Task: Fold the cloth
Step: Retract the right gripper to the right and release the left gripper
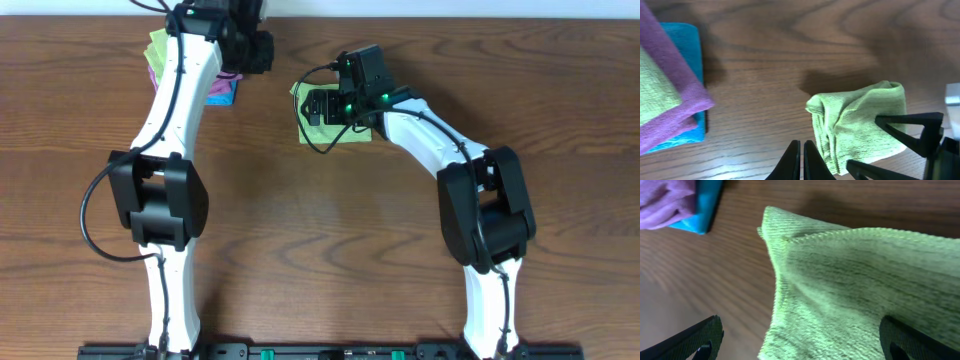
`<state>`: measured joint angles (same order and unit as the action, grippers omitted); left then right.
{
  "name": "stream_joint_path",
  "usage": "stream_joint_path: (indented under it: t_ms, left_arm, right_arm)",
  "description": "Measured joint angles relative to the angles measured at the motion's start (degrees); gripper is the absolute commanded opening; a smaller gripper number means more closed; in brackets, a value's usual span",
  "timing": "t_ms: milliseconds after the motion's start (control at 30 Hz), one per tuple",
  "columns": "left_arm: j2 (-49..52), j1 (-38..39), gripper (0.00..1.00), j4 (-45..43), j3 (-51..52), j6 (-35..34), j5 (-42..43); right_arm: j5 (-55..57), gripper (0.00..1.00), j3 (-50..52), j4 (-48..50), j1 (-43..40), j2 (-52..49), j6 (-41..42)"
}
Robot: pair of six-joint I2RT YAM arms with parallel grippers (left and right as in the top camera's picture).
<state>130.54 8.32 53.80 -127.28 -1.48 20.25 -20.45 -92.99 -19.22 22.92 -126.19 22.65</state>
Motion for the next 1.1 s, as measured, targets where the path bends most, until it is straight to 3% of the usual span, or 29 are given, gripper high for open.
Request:
stream_joint_path:
  t_ms: [33, 200, 333, 433, 567, 767, 933, 1100]
  left_arm:
    - [0.0, -0.3, 0.06, 0.0, 0.0, 0.0, 0.2]
    - [0.0, -2.4, 0.43, 1.8, 0.0, 0.0, 1.7]
    - [0.0, -2.5, 0.82, 1.8, 0.0, 0.6, 4.9]
    - [0.0, -2.3, 0.85, 2.2, 0.0, 0.4, 9.0]
    - [0.0, -1.5, 0.89, 5.6, 0.0, 1.2, 11.4]
    - [0.0, 0.9, 0.84, 10.7, 0.0, 1.8, 10.8]
    - [-2.7, 2.4, 0.84, 12.6, 0.0, 2.9, 9.1]
    - [-12.3, 2.6, 0.84, 15.2, 0.0, 4.2, 6.1]
  right_arm:
    - [-0.8, 0.99, -0.6, -0.5, -0.1, 0.0, 0.1]
    - [-1.9, 0.99, -7.5, -10.6, -2.0, 0.3, -1.0]
    - [3.8, 0.99, -13.2, -23.1, -4.4, 2.8, -4.3]
    - [10.3, 0.99, -16.5, -31.0, -6.0, 7.3, -7.0]
    - [20.5, 0.90, -18.0, -41.1, -7.6, 16.8, -9.7]
    - [31.6, 0.84, -17.8, -53.9, -8.0, 30.0, -11.9]
    - [36.0, 0.85, -9.4, -56.4, -8.0, 43.8, -12.0]
    - [38.3, 0.87, 6.2, -56.2, -8.0, 65.6, -11.3]
